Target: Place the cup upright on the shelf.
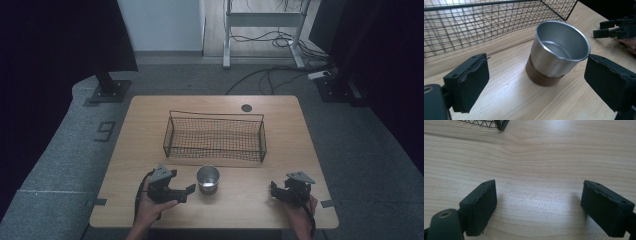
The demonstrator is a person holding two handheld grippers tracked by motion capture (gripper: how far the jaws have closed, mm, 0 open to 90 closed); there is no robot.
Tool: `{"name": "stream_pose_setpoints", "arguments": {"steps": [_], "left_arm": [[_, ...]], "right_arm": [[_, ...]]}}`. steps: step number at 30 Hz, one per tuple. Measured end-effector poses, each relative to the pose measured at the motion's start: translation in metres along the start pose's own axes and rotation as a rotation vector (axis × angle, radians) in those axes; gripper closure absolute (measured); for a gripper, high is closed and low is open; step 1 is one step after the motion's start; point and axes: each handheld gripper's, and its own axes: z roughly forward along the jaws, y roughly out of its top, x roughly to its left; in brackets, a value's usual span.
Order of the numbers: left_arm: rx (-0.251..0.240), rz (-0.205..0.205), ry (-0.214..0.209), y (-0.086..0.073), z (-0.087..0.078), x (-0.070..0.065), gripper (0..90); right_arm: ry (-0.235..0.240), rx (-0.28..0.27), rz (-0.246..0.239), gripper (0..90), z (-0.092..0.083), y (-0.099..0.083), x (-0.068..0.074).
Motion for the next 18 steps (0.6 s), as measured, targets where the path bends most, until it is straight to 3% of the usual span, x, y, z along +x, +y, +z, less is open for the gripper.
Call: {"name": "stream_pose_setpoints", "arguments": {"steps": [7, 18], "left_arm": [[-0.007, 0.033, -0.017, 0.010, 0.007, -0.014, 5.9], [0.039, 0.059, -0.025, 0.016, 0.027, -0.026, 5.3]], "right_arm": [[-0.004, -0.001, 0.003, 13.3, -0.001, -0.001, 0.000], [-0.005, -0.001, 0.006, 13.5, -0.001, -0.001, 0.000]]}}
